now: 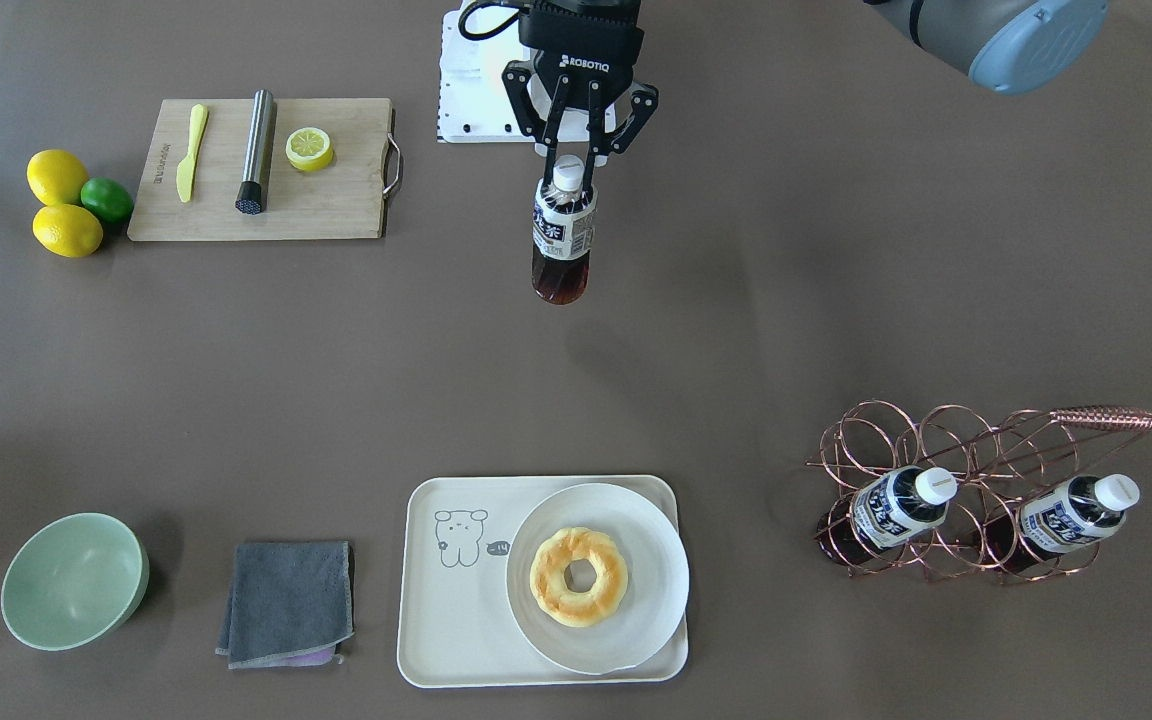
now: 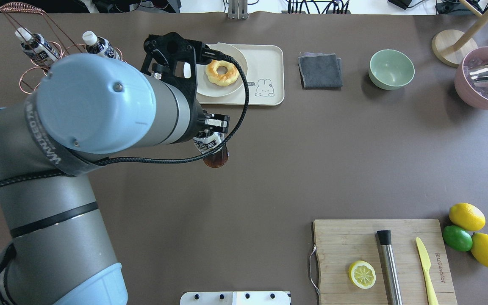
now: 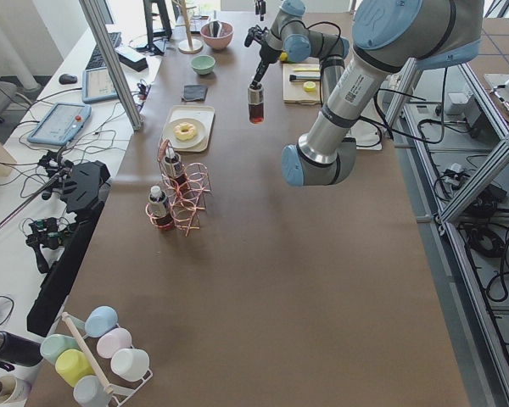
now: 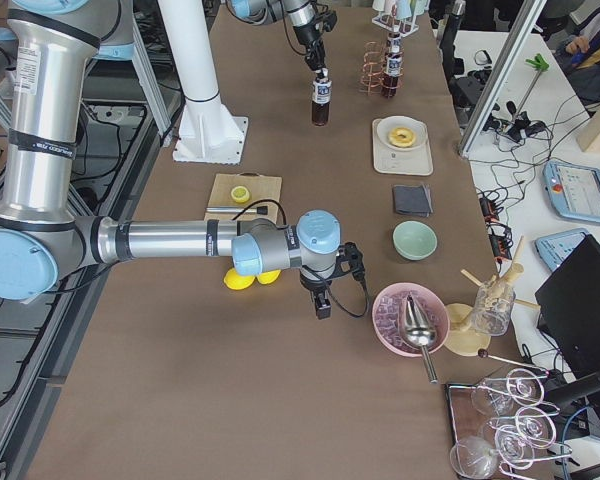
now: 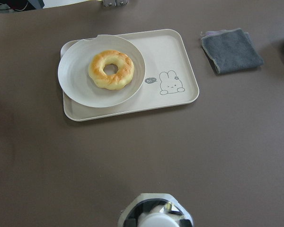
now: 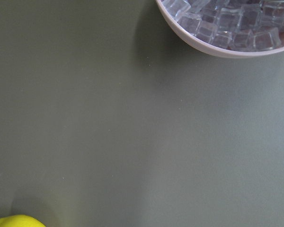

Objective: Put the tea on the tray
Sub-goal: 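Carry the bottle toward the cream tray and stand it on the table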

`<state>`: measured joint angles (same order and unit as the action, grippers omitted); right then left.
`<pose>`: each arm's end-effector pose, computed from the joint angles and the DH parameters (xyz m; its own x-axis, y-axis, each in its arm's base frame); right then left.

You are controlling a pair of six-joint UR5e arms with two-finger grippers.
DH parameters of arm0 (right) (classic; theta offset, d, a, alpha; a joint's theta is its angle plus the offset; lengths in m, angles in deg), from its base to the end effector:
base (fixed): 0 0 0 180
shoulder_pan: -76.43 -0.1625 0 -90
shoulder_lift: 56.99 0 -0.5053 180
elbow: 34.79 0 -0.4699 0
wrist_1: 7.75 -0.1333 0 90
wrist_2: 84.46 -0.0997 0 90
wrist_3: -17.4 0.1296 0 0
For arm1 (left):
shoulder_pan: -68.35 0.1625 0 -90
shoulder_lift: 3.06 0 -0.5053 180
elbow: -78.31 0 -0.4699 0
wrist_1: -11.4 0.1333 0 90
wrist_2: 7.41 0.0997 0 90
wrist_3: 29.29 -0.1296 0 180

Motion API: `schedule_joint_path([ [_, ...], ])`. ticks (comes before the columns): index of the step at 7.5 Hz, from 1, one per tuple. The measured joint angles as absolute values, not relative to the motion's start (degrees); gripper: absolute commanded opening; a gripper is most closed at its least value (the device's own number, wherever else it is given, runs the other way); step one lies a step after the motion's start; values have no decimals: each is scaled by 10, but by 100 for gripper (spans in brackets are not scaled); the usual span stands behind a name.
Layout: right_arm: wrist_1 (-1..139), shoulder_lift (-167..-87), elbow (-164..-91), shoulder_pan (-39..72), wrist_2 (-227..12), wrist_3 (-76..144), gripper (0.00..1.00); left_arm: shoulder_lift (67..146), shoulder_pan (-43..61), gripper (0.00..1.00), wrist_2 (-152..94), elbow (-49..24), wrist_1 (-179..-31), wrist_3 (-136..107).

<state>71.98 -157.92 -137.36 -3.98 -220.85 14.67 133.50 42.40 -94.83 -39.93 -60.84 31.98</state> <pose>-0.0427 -0.4896 0.7121 0.6467 -0.3079 0.6978 0.1940 0.9512 0.2399 0.5263 -0.4108 0.0433 0.6554 0.2151 -0.7240 0.1780 0.8876 0.4248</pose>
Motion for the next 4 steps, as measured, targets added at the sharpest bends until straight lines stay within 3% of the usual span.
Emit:
schedule_joint_path([
  [4, 719, -1580, -1373, -37, -2208, 146, 100, 1332, 440, 0, -948, -349, -673, 338],
])
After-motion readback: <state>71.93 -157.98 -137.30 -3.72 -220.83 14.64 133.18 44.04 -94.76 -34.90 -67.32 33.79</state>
